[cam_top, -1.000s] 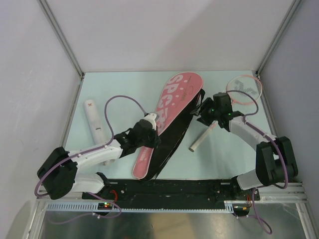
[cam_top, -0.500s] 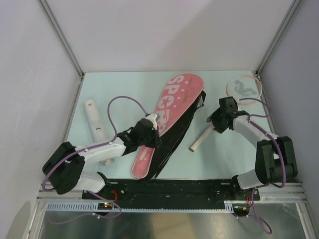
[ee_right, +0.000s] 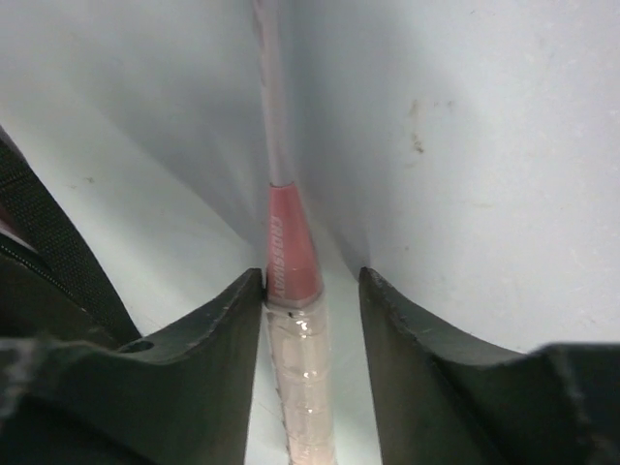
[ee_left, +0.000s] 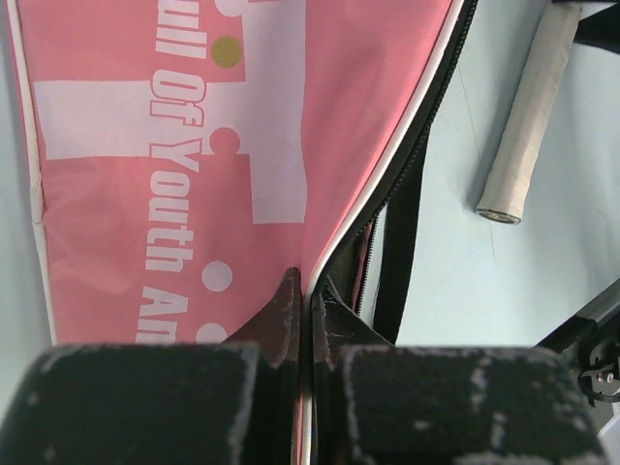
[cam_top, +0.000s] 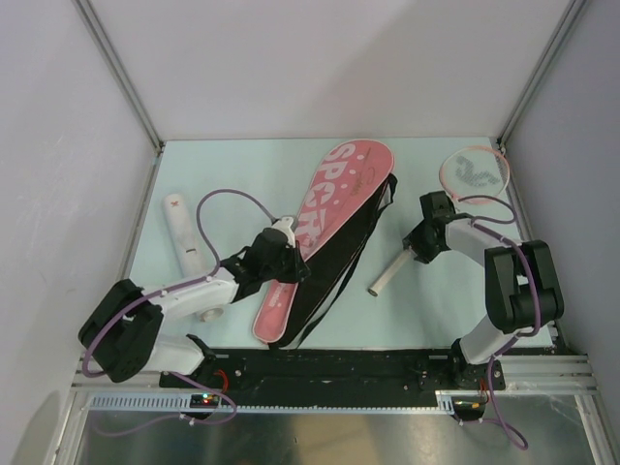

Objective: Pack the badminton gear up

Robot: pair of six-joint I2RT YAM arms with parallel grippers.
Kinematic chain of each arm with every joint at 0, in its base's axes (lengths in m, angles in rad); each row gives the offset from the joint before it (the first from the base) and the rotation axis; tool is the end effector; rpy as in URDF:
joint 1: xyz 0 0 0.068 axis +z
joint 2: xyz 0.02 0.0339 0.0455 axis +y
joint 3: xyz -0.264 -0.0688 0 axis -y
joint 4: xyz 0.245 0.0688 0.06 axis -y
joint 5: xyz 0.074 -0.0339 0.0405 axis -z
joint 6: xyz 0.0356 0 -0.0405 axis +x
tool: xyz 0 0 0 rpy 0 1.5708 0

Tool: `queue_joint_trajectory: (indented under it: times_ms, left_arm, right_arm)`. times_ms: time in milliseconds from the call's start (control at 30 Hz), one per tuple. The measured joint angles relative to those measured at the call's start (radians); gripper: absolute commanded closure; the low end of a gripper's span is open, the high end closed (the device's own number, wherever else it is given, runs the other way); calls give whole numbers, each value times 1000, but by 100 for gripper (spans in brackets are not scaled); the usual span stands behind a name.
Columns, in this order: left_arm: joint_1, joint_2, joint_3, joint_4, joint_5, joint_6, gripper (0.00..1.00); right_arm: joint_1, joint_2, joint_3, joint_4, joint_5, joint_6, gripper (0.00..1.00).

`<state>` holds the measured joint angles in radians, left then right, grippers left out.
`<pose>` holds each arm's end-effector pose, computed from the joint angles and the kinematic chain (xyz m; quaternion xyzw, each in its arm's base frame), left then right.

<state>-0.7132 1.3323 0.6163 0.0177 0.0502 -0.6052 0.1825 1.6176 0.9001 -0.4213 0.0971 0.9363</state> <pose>0.1998 -0.1752 0.1840 0.0595 0.9042 -0.2767 0.3200 0.2978 0.0515 0.1620 0.3687 0.9033 0.0734 0.2066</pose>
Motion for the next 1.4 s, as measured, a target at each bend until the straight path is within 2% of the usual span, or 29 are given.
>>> queue_joint_trajectory:
  times_ms: [200, 333, 500, 700, 800, 967, 1233, 1400]
  left_arm:
    - [13, -25, -18, 11, -21, -35, 100]
    - [31, -27, -26, 19, -29, -44, 100]
    - [43, -27, -28, 22, -36, -50, 100]
    - [43, -33, -32, 26, -35, -50, 100]
    - [44, -44, -34, 26, -36, -50, 100]
    - [49, -77, -47, 30, -39, -50, 100]
    - [51, -89, -48, 31, -22, -50, 100]
    - [51, -87, -48, 37, -6, -51, 100]
  right_arm:
    - [72, 5, 5, -23, -4, -62, 85]
    - [156, -21, -10, -58, -2, -82, 88]
    - [287, -100, -51, -137, 20, -46, 80]
    - [444, -182, -105, -200, 42, 47, 63]
    - [463, -208, -122, -217, 53, 66, 53]
    - [397, -256, -126, -213, 58, -2, 45]
    - [165, -298, -126, -120, 7, -145, 46]
    - [97, -228, -88, -35, -10, -208, 47]
